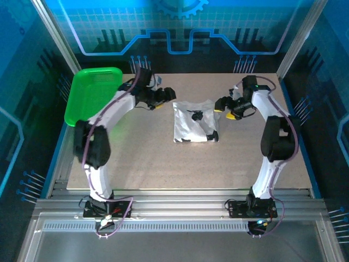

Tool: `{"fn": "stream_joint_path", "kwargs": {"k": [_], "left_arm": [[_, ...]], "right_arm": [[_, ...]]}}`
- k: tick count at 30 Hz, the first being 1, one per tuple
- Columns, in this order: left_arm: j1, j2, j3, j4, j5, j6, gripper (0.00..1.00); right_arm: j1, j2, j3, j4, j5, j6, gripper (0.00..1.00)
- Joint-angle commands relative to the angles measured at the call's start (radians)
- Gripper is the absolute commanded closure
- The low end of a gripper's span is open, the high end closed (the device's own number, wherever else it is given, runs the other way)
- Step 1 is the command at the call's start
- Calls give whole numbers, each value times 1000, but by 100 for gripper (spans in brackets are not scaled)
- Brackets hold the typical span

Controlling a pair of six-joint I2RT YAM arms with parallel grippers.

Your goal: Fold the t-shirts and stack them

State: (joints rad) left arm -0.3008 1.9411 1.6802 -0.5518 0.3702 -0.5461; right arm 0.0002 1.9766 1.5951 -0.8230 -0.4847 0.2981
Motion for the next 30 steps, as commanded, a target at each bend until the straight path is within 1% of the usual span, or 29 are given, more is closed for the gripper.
{"fn": "stream_joint_path", "kwargs": {"k": [1, 6, 12, 16, 22, 27, 29, 30], "left_arm": [[-20, 109, 139, -81, -13, 22, 24], [-32, 293, 319, -133, -23, 8, 26], [-32, 427, 436, -142, -28, -32, 31], [-36, 457, 441, -130, -17, -50, 35], [-43, 445, 390, -115, -1, -60, 39], [-45, 396, 293, -76, 13, -64, 45], [-46, 388, 278, -79, 16, -56, 50], [-46, 383, 269, -82, 19, -52, 53]], "right_arm": [[26, 78, 133, -8, 10, -19, 20], [39, 233, 300, -50, -6, -17, 23], [54, 344, 417, -79, -15, -4, 27], [70, 393, 451, -92, -14, -2, 28], [94, 425, 475, -108, -17, -6, 31], [98, 413, 452, -104, -14, 6, 43], [97, 407, 445, -102, -14, 3, 52], [95, 407, 447, -107, -17, 5, 60]]}}
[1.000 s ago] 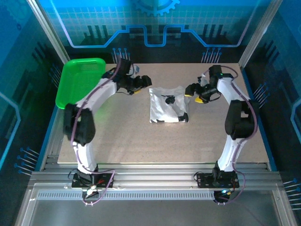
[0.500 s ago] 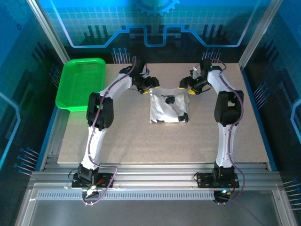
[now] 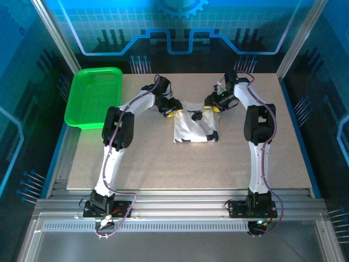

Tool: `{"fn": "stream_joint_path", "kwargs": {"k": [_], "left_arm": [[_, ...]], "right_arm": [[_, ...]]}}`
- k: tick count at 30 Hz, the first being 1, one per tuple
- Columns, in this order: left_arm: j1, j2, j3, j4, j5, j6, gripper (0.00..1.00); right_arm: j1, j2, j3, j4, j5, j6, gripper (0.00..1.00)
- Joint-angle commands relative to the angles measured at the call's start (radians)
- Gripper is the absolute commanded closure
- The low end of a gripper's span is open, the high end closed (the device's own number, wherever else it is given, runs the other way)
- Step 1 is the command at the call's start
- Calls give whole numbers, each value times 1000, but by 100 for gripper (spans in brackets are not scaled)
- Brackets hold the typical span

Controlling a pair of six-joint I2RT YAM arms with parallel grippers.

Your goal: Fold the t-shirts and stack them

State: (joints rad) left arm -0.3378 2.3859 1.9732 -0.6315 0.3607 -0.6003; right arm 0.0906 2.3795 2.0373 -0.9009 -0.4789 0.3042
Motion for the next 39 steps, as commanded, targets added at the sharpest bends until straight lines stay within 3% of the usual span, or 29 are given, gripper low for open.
{"fn": "stream_joint_path", "kwargs": {"k": [1, 6, 10, 14, 21, 22, 25, 29, 39], "left_arm": [[-8, -67, -34, -1, 29, 6, 55], [-7, -92, -35, -4, 19, 14, 74], [-7, -131, -32, -9, 13, 28, 76], [-7, -170, -68, -10, 21, 49, 74], [-17, -219, -156, 23, 25, 60, 85], [-18, -216, -155, 12, 15, 65, 83], [-17, -220, -169, -5, -37, 61, 61], [-18, -222, -183, 49, -66, 13, 46], [-30, -118, -69, 77, -73, -39, 44]], "right_arm": [[6, 2, 6, -33, -26, -1, 67], [5, -38, -25, -27, -32, 8, 91], [5, -112, -78, -29, -27, 1, 100], [5, -185, -168, -4, -24, 4, 100], [9, -282, -313, 52, -19, 26, 100], [9, -280, -316, 50, -17, 24, 100], [11, -268, -317, 46, -24, 25, 100], [14, -258, -318, 46, -18, 23, 100], [14, -252, -327, 43, -22, 7, 100]]}}
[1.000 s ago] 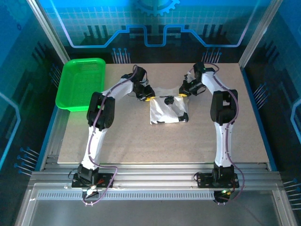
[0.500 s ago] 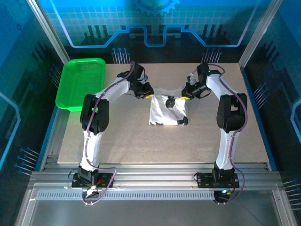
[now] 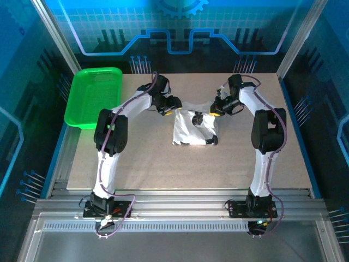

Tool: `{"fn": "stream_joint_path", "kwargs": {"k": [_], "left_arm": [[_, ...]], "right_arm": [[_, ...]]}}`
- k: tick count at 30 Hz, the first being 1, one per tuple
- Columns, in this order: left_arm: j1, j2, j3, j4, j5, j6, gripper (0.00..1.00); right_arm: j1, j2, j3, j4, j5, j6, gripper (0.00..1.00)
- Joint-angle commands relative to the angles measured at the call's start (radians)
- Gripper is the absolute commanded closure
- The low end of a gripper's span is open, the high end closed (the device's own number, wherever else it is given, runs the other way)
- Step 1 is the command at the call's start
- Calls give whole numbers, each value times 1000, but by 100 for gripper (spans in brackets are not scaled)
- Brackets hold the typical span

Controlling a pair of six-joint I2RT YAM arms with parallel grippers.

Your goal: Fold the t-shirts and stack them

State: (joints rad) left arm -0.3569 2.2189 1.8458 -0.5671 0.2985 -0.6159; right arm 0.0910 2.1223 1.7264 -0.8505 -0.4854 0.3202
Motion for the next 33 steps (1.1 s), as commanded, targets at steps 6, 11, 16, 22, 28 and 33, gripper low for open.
{"fn": "stream_joint_path", "kwargs": {"k": [6, 11, 16, 22, 28, 33], "left_arm": [[-15, 110, 104, 18, 7, -49, 50], [-19, 137, 125, -20, 3, -31, 54], [-23, 142, 129, -21, 6, -27, 64], [-23, 116, 104, -31, 8, -3, 97], [-29, -58, -44, 27, -11, 34, 100], [-43, -285, -244, 80, -21, 39, 100]], "right_arm": [[12, 10, -11, -7, -24, -11, 100], [7, 10, -3, -12, -30, -13, 100], [5, 7, -2, -12, -38, -13, 100], [5, -19, -17, -9, -46, -8, 100], [4, -137, -108, -5, -46, -18, 100], [9, -305, -243, -14, -47, -15, 100]]}}
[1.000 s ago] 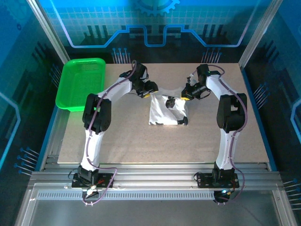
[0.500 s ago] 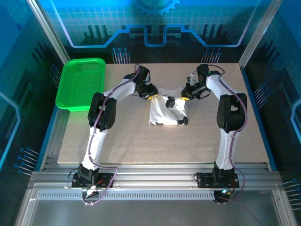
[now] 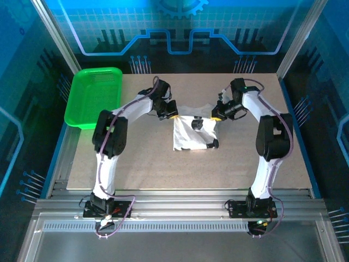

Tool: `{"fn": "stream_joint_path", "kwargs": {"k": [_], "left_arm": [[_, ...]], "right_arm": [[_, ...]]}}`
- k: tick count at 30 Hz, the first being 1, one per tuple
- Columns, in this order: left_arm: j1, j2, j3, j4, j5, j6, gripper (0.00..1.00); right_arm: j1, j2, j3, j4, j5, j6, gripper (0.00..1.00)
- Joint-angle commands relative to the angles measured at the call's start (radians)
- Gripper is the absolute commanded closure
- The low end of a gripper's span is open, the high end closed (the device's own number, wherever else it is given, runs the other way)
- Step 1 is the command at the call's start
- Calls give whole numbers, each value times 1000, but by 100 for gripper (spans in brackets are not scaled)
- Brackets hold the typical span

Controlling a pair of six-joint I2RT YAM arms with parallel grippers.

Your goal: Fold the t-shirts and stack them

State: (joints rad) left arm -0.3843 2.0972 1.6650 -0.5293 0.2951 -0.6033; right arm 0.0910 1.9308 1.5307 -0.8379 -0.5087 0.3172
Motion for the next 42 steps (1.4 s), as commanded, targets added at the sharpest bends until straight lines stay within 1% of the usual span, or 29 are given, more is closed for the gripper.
{"fn": "stream_joint_path", "kwargs": {"k": [1, 5, 9, 13, 16, 20, 22, 25, 31, 37, 42], "left_arm": [[-22, -215, -111, 61, -17, 19, 100], [-77, -407, -276, 110, -39, -1, 100], [-131, -612, -455, 153, -74, -67, 100], [-203, -806, -574, 141, -128, -124, 100], [-248, -906, -636, 122, -168, -152, 100], [-260, -986, -667, 109, -176, -175, 100], [-260, -994, -649, 94, -176, -166, 100], [-260, -956, -609, 90, -169, -152, 100], [-246, -845, -525, 109, -191, -134, 100], [-226, -741, -435, 122, -188, -109, 100], [-174, -685, -415, 136, -172, -103, 100]], "right_arm": [[13, -156, -78, -34, -23, -13, 100], [36, -328, -203, -58, -19, 0, 100], [67, -526, -327, -83, -19, 54, 100], [116, -711, -404, -114, -18, 130, 100], [152, -796, -438, -119, -25, 183, 100], [178, -853, -449, -125, -28, 240, 100], [183, -863, -432, -131, -25, 252, 100], [181, -844, -394, -141, -12, 245, 100], [154, -703, -320, -139, -19, 190, 100], [95, -608, -256, -147, -41, 143, 100], [31, -543, -227, -150, -74, 101, 100]]}}
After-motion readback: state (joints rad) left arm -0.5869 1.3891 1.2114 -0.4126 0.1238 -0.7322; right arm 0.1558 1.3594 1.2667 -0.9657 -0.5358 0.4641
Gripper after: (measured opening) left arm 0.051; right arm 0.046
